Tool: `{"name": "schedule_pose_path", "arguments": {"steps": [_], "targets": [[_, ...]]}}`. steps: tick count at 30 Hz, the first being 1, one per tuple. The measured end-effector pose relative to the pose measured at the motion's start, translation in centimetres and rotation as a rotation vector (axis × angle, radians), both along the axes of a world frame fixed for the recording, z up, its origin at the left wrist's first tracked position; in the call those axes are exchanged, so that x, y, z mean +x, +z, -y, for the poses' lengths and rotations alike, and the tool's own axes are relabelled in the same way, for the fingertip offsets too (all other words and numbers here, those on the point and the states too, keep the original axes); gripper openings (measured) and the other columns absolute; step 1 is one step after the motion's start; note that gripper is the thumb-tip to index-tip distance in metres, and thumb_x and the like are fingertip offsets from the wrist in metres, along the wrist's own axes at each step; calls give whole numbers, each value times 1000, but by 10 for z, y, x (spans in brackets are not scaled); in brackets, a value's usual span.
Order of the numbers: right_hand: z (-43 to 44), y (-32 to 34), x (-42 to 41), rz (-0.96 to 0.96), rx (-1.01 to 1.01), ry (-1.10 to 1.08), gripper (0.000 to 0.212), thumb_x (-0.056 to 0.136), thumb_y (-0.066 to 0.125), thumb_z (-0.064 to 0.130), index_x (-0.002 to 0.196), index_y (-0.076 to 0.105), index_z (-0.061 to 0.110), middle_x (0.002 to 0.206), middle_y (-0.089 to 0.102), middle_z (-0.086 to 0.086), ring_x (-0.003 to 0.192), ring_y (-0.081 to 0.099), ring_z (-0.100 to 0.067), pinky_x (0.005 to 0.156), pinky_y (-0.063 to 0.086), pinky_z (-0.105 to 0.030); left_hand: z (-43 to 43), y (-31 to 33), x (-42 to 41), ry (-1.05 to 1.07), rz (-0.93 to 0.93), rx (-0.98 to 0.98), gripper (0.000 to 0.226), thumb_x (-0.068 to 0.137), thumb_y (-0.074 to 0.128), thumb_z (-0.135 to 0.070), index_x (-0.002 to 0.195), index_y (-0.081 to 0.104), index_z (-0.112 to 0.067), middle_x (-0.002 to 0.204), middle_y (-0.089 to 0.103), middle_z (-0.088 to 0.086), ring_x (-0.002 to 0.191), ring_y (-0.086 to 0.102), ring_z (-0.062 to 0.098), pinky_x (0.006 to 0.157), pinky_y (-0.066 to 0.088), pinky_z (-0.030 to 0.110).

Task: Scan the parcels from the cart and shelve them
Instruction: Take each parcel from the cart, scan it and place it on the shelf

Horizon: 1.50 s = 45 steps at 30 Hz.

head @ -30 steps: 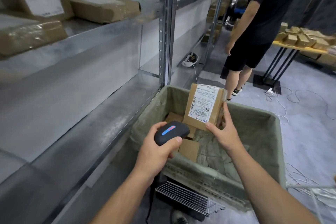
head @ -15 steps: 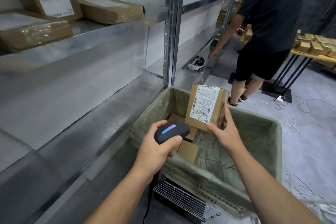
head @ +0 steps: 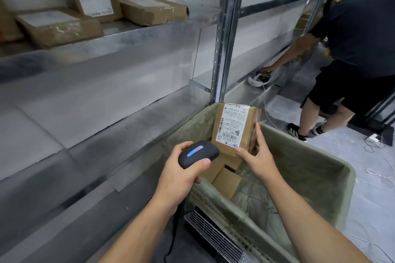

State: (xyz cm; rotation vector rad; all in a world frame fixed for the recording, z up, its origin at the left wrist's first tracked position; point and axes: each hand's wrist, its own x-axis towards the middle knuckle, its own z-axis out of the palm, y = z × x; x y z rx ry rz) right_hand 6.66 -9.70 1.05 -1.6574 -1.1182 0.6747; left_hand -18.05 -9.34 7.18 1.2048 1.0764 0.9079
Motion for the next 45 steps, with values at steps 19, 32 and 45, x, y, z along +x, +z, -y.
{"name": "schedule_pose_path", "arguments": {"steps": [19,32,45], "targets": [[-71,0,-132,-55,45,557,101,71,79,51,149,17,62,151,48,15,137,47,-8,116,39,-47,50,5,-95,543,33,11,51,67,83,-28,114,62,-33,102,71,4,65,62,13,57,53,23],[-57,9,-325,-76,68,878,99,84,81,30,157,15,41,131,40,40,130,48,-12,103,42,-29,109,11,-245,838,20,32,59,64,78,-33,120,61,-26,96,69,10,64,62,19,56,51,22],[-12,1,-504,-130,88,1003,94,89,76,21,159,16,37,139,45,31,118,51,10,85,44,-2,176,7,-409,976,8,40,43,88,77,-11,126,60,-21,90,70,8,65,63,17,58,54,25]]}}
